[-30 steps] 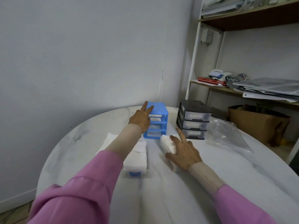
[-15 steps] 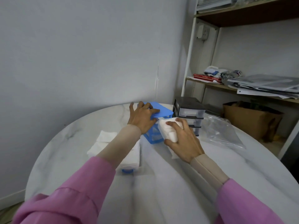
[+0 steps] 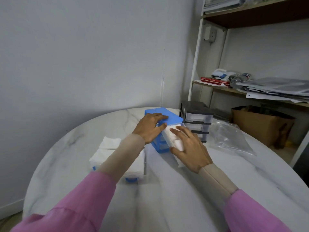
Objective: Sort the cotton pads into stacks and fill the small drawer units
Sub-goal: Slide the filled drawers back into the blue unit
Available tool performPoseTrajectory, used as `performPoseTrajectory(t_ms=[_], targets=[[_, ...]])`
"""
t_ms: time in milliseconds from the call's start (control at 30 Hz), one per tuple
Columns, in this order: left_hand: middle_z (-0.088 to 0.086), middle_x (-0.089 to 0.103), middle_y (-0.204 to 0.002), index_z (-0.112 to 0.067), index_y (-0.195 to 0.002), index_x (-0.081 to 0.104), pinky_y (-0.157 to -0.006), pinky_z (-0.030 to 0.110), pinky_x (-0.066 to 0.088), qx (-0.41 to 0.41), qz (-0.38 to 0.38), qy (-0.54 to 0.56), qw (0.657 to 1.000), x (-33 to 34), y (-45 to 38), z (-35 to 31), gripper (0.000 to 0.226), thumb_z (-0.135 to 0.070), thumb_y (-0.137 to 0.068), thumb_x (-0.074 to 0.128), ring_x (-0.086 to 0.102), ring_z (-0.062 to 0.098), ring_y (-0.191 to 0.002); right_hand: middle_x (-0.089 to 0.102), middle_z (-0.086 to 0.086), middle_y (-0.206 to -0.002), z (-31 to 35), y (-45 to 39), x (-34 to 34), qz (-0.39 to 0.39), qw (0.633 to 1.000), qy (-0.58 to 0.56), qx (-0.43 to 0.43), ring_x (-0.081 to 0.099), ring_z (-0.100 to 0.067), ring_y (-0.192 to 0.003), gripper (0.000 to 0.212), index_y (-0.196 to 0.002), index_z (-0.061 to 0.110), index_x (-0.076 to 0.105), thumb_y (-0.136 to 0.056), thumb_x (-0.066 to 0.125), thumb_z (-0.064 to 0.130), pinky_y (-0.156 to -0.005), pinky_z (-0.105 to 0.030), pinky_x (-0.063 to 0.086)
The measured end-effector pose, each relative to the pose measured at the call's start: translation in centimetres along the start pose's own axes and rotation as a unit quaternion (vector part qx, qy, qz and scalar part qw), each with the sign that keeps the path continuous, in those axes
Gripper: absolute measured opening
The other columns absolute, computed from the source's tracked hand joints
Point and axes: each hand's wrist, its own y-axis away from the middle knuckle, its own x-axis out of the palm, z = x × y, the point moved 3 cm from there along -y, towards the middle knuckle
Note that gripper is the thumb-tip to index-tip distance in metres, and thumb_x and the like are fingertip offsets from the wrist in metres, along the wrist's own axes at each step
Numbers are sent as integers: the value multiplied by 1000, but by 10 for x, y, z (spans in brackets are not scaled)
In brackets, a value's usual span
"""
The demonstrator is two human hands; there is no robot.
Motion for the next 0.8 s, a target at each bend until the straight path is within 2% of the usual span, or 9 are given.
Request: performPoseTrajectory(t_ms=[233, 567, 800], targets=[[-4, 40, -146, -26, -135, 47, -109, 25, 22, 0, -5, -7, 1000, -2, 2, -2, 39, -34, -97, 44, 33, 13, -134, 38, 8, -144, 4, -15, -18, 48, 999, 14, -8, 42, -24, -122, 57, -140, 30, 39, -86, 57, 38, -97, -35, 37], [-5, 41, -145, -27, -134, 48, -108, 23, 25, -5, -8, -4, 1000, -2, 3, -2, 39, -38, -96, 44, 35, 13, -133, 48, 3, -137, 2, -27, -30, 59, 998, 2, 18, 47, -19, -118, 53, -135, 28, 47, -85, 60, 37, -95, -34, 39], [-5, 38, -148, -30, -136, 45, -112, 32, 24, -13, 7, -27, 1000, -1, 1, -1, 40, -40, -98, 37, 32, 15, -136, 50, 3, -137, 0, -24, -27, 50, 999, -14, 11, 48, -21, -117, 52, -134, 28, 48, -84, 61, 35, -94, -35, 40]])
